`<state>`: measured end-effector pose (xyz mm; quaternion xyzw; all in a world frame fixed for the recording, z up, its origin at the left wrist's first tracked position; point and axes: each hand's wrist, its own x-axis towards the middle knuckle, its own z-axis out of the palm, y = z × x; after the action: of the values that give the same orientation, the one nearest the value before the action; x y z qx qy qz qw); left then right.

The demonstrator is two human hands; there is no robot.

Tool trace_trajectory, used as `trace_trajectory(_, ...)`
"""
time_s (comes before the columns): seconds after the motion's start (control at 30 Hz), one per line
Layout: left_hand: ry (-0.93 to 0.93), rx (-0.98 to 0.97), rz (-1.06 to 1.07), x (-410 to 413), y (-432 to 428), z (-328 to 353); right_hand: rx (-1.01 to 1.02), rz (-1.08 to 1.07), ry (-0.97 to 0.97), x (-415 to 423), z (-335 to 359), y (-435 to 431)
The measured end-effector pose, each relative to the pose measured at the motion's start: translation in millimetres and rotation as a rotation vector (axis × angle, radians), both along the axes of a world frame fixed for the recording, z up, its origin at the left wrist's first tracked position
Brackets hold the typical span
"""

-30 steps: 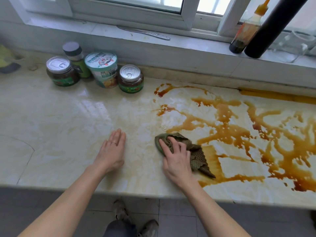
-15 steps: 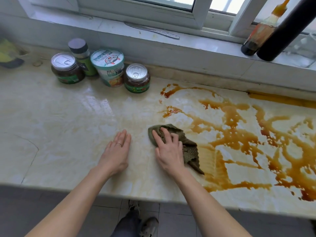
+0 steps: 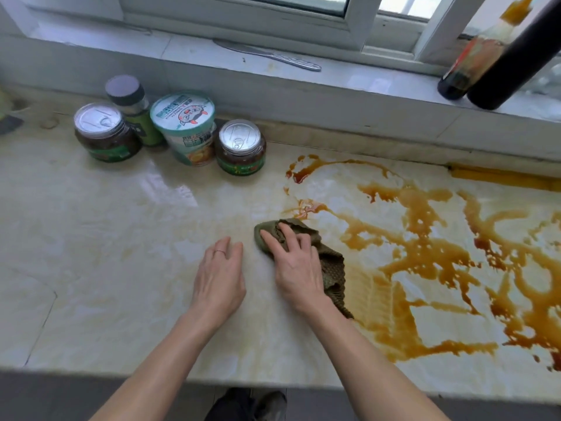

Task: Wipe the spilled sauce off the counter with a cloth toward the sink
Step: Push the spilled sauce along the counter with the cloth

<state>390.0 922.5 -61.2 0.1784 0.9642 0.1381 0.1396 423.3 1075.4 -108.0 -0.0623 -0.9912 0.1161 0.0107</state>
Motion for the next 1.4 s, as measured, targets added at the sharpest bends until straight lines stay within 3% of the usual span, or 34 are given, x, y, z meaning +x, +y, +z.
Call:
trace_trajectory(0.1, -0.005, 0.016, -0.058, -23.1, 10.7, 0.8, 0.061, -0.181, -0.034, -27.0, 3.9, 39.1)
trace_trajectory(0.23, -0.041, -0.019, -0.114, -57.0, 19.4, 4.4, -0.013, -0.446, -0.012, -33.7, 8.4, 47.8)
trace_trajectory(0.43, -0.09, -0.114, -0.182, -89.6, 36.4, 1.9, -0.062, -0.101, 0.047, -64.5, 0.9, 16.0)
trace_trajectory(0.63, -0.19, -0.213, -0.194, -97.1, 53.4, -1.0, -0.054, -0.456, 0.048, -80.4, 3.1, 55.6)
trace_trajectory(0.83, -0.2, -0.337, -0.18, -100.5, 71.5, -1.2, -0.061, -0.245, 0.014, -112.2, 6.2, 27.5)
trace_trajectory(1.03, -0.196, -0.359, -0.182, -100.1, 71.3, -1.9, -0.037, -0.399, -0.065, -145.7, 14.4, 59.9)
trace_trajectory(1.2, -0.215, -0.371, -0.173, -99.7, 73.9, -2.0, -0.017, -0.254, -0.042, -161.0, 14.2, 46.1)
trace_trajectory(1.4, -0.213, -0.356, -0.185, -99.1, 69.6, -1.1, -0.03, -0.56, -0.075, -165.6, 12.4, 98.4)
